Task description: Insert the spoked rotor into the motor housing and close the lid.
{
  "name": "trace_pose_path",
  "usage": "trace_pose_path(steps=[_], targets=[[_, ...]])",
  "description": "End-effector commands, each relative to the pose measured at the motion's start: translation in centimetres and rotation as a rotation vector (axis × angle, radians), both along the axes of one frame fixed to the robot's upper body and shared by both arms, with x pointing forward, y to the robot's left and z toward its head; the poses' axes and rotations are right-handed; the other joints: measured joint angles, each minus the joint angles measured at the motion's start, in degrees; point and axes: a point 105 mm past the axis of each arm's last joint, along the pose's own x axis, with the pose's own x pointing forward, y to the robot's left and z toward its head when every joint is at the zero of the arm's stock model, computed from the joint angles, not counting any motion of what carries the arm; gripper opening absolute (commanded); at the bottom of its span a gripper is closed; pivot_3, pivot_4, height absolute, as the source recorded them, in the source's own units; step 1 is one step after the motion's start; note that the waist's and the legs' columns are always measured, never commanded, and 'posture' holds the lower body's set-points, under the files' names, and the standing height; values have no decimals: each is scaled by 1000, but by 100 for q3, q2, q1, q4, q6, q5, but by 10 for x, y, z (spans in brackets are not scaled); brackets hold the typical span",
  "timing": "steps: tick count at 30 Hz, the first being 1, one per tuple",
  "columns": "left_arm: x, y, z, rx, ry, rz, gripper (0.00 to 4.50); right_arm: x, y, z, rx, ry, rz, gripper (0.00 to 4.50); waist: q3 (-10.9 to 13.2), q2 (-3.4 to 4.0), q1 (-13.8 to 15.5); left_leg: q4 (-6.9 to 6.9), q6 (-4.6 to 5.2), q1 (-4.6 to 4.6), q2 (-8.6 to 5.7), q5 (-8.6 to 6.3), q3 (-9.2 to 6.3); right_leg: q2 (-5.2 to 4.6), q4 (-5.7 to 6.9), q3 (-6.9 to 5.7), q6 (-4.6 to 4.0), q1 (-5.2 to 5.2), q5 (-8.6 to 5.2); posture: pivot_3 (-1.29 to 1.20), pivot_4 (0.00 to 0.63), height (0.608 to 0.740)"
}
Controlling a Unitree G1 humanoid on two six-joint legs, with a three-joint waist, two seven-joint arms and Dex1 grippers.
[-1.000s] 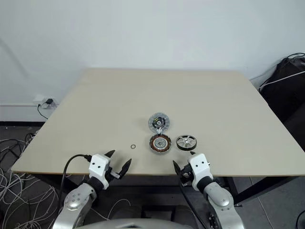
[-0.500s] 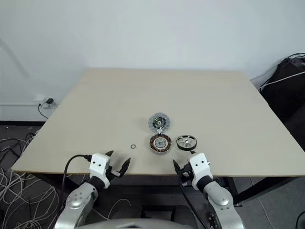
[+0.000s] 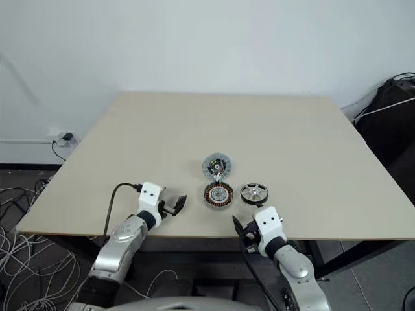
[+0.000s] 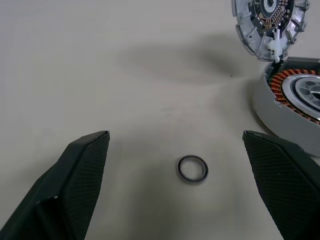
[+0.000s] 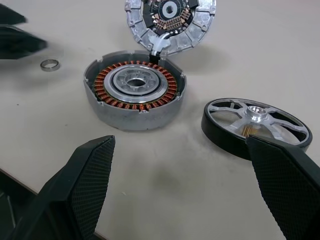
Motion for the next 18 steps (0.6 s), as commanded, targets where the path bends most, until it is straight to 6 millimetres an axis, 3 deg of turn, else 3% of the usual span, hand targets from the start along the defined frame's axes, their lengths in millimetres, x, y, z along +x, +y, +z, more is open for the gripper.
trace_pose_path(steps=[1,10,18], targets=[[10,-11,3,8,2,-48,4500,5,2,17,2,-67,-3,4482,0,0,-2,0,0,0,0,0,0,0,0,0,0,0,0,0,0,740],[13,-20,-8,61,56,-90,4500,4,0,18,5,-74,-22,4482,0,-3,-6,0,-1,-4,0,0,-1,-2,0,1,-2,-3,1,0,0,740],[7,-15,-20,118,107,-79,4500,3,1,19,7,-76,-26,4482,-9,5,-3,0,-1,-2,0,0,-2,-4,0,2,-2,-2,1,0,0,740]])
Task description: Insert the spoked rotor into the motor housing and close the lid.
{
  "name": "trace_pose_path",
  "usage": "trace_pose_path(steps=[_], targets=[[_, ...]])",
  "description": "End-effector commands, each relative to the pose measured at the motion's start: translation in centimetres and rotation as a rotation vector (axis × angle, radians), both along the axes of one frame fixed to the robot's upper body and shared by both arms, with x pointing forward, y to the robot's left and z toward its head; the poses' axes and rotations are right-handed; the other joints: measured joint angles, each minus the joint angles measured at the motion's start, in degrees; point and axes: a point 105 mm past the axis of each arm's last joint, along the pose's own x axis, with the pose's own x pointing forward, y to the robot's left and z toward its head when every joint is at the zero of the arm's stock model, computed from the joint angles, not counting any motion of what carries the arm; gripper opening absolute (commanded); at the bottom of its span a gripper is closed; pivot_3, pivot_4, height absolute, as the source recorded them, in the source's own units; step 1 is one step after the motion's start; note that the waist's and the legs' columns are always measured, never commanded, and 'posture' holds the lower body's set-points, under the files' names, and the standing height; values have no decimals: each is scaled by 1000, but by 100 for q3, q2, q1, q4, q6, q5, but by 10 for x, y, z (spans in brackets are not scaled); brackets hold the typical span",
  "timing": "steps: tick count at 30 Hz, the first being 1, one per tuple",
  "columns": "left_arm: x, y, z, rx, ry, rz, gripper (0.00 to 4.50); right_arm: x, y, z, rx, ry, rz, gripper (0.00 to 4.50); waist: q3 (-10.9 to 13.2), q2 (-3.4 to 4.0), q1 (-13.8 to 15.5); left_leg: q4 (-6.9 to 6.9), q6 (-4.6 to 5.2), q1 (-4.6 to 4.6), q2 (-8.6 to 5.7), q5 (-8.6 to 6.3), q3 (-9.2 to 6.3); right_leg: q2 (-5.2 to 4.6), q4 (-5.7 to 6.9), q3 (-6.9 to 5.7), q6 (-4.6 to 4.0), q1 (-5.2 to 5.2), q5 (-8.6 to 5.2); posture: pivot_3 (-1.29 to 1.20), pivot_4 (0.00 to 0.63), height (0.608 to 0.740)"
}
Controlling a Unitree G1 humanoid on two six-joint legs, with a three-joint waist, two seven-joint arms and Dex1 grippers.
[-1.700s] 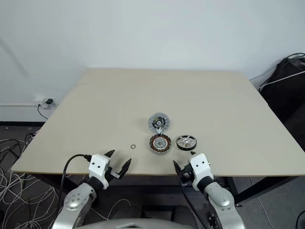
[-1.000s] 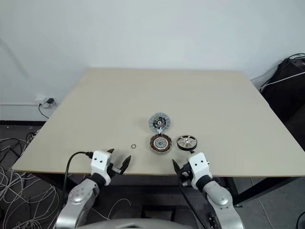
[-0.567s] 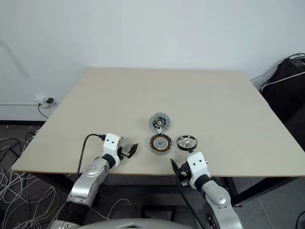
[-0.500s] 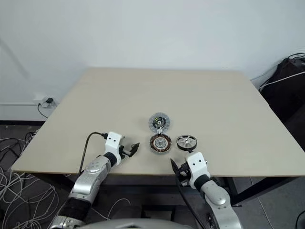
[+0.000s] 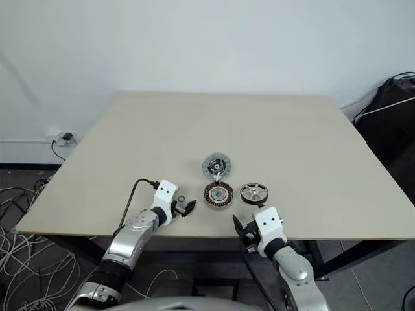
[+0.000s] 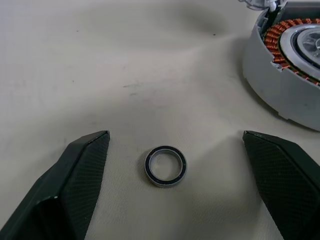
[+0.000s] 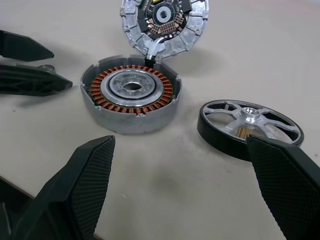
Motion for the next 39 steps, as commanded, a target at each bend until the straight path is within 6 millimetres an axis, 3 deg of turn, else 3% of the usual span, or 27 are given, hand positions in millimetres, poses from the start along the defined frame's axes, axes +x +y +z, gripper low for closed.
trace_pose_path(steps=[1,5,7,18,24,31,39], targets=[[2,2,1,22,2,4,4500,5,2,16,6,-64,1,4482,-2,3,-2,0,0,0,0,0,0,-1,0,0,1,0,0,0,0,740],[2,5,0,35,10,19,4500,5,2,16,6,-65,0,4482,-8,7,-4,1,-1,2,0,1,0,-1,2,0,1,1,0,0,0,740],[2,7,-1,47,10,26,4116,6,2,16,6,-66,0,4500,-10,8,-4,1,-1,2,0,1,0,0,2,0,1,0,0,0,0,740],[0,10,-4,70,19,33,683,6,2,15,8,-67,-12,4500,-26,4,-13,1,-1,3,1,1,0,-1,3,1,1,1,1,0,0,740],[8,7,14,51,-58,38,681,6,1,15,9,-66,-14,4500,-27,4,-15,1,-1,1,1,1,0,-1,3,1,1,-1,1,0,0,740],[22,-39,59,-65,-191,-112,681,7,3,15,11,-64,-9,4500,-20,-6,34,2,0,-13,-2,0,-2,-5,0,-2,0,-9,1,0,0,740],[20,-85,66,-101,-178,-290,681,7,4,18,15,-71,-20,4500,-21,-6,4,4,7,-29,-6,-3,-1,-6,-3,-1,0,-17,2,0,0,740]])
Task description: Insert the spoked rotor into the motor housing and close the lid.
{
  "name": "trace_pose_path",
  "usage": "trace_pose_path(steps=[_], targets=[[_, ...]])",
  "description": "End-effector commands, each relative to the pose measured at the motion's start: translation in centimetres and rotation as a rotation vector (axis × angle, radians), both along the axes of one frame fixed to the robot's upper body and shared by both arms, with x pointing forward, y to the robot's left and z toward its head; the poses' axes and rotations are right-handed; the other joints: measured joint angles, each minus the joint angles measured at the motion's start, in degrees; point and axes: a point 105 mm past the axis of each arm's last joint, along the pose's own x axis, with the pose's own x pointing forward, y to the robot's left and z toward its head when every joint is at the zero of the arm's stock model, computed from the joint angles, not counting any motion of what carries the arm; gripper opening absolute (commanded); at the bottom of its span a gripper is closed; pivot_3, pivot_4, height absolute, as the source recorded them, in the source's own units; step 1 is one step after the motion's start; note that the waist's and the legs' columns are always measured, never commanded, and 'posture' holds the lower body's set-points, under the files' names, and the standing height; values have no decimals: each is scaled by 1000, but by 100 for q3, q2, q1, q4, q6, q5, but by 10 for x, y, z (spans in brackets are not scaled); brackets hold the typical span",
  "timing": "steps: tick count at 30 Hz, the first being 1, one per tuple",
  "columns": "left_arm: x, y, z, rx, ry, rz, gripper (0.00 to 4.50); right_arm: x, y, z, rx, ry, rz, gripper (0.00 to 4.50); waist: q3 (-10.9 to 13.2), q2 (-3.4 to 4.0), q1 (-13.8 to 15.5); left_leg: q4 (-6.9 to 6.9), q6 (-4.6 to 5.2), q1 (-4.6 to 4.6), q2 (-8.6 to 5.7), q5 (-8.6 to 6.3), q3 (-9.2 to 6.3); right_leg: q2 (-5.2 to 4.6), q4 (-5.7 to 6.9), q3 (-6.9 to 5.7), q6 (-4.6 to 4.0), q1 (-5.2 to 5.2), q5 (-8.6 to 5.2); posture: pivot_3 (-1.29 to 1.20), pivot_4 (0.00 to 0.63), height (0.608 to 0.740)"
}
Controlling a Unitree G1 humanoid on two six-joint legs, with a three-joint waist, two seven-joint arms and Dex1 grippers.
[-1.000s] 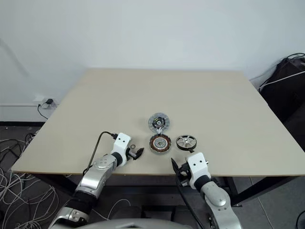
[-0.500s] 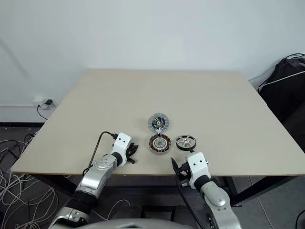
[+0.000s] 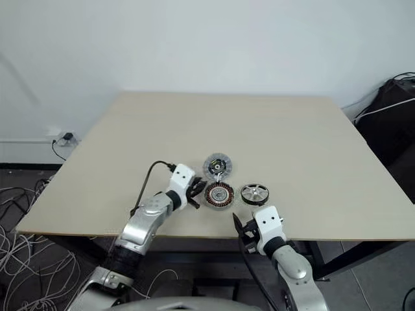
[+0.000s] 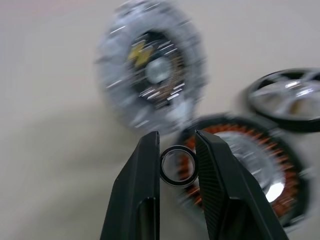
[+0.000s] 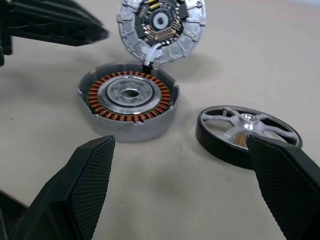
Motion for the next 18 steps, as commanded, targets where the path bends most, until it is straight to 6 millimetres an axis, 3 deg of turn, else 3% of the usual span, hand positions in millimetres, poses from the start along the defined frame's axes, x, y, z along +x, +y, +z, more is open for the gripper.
trace_pose_path(steps=[1,5,18], targets=[[2,-18,9,7,-38,-74,681,5,3,17,10,-62,-5,4500,0,0,2,0,-1,0,0,1,-1,1,1,-1,0,0,0,0,0,740],[-2,-31,3,10,-8,-124,681,4,2,18,11,-68,-19,4500,0,0,6,5,0,2,1,2,-1,2,1,-1,1,0,0,0,0,740],[-3,-45,-8,17,30,-143,681,2,-1,18,8,-75,-35,4500,4,-6,13,13,15,-1,1,6,-2,2,1,-2,7,1,3,0,0,740]])
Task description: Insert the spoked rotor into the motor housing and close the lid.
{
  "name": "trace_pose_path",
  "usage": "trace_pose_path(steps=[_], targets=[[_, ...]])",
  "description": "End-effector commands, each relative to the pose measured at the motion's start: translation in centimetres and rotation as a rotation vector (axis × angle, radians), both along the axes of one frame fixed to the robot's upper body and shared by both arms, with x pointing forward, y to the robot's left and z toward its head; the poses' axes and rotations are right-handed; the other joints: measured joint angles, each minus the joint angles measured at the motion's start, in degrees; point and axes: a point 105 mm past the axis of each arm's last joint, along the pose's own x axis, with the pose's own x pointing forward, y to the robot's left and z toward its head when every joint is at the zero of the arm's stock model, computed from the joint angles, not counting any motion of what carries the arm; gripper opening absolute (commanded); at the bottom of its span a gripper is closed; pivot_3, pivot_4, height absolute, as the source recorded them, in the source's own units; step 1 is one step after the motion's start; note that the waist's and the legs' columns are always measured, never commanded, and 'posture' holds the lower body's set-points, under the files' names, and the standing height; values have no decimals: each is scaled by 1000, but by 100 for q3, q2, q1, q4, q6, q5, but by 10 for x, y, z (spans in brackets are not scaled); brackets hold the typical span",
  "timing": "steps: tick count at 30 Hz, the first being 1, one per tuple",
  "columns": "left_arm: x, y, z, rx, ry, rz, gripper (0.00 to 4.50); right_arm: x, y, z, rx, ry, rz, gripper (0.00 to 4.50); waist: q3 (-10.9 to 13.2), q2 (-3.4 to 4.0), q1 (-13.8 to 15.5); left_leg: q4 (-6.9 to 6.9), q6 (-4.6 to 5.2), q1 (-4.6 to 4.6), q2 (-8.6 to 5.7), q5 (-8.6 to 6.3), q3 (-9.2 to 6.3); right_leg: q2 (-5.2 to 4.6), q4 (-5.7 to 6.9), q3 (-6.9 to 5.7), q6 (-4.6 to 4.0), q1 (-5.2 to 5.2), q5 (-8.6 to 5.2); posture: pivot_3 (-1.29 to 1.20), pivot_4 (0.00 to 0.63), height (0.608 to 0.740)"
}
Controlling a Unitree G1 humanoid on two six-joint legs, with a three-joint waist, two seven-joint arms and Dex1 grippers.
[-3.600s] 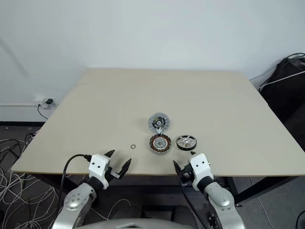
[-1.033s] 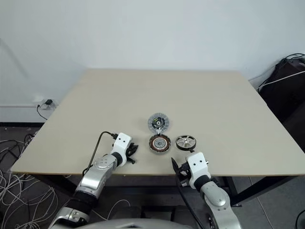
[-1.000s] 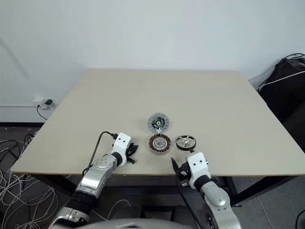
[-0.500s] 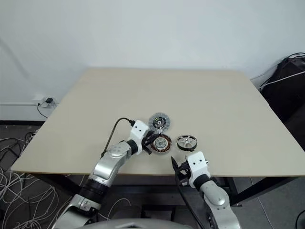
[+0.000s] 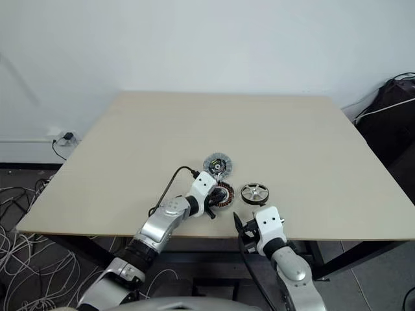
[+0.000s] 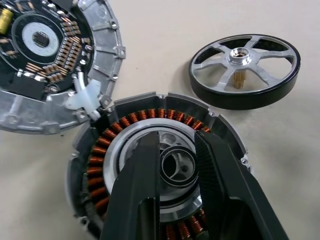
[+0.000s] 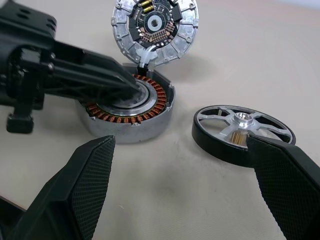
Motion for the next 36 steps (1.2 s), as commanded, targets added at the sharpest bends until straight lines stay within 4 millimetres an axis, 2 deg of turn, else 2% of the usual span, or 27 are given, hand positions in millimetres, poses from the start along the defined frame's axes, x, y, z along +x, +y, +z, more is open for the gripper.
trace_pose_path(steps=[1,7,17,22,24,29,32,34,35,36], targets=[[8,-9,17,-26,-68,-16,681,4,-1,16,0,-68,-4,4500,0,0,1,0,0,0,0,0,0,0,0,0,0,0,0,0,0,740],[10,-9,18,-25,-71,-8,681,4,-1,16,-3,-68,-5,4500,0,0,0,1,-1,0,0,-1,0,0,0,0,0,0,0,0,0,740],[15,6,12,2,-66,41,681,7,0,16,-3,-69,4,4500,0,0,1,2,0,0,0,-1,0,0,1,0,1,0,1,0,0,740],[15,5,14,-14,-65,45,2329,7,1,16,-1,-69,6,4500,0,0,5,3,0,0,0,-2,0,-1,0,0,1,1,1,0,0,740],[14,2,20,-64,-65,47,2983,7,0,17,-1,-70,6,4500,0,0,3,3,-1,0,0,-2,0,-1,0,0,1,1,1,0,0,740],[11,-2,52,-256,-102,55,2983,6,1,18,7,-72,8,4500,0,0,-9,4,-3,-1,0,-3,0,-1,1,1,1,-1,1,0,0,740],[5,11,68,-338,-131,86,2366,5,2,19,21,-70,15,4500,-1,2,-16,4,-7,-7,0,-6,0,-3,0,1,0,-4,1,0,0,740],[0,23,72,-351,-151,102,1714,5,5,19,36,-68,22,4500,-4,6,-29,4,-8,-8,1,-6,0,-3,1,2,-2,-3,0,0,0,740],[-3,30,72,-345,-162,111,1332,5,6,19,43,-65,27,4192,-6,10,-31,4,-9,-7,2,-6,0,-2,1,1,-3,-4,0,0,0,740],[-6,39,70,-335,-171,127,1083,5,8,20,53,-63,36,4095,-10,16,-37,4,-9,-6,2,-6,0,-2,1,2,-3,-4,0,0,0,740]])
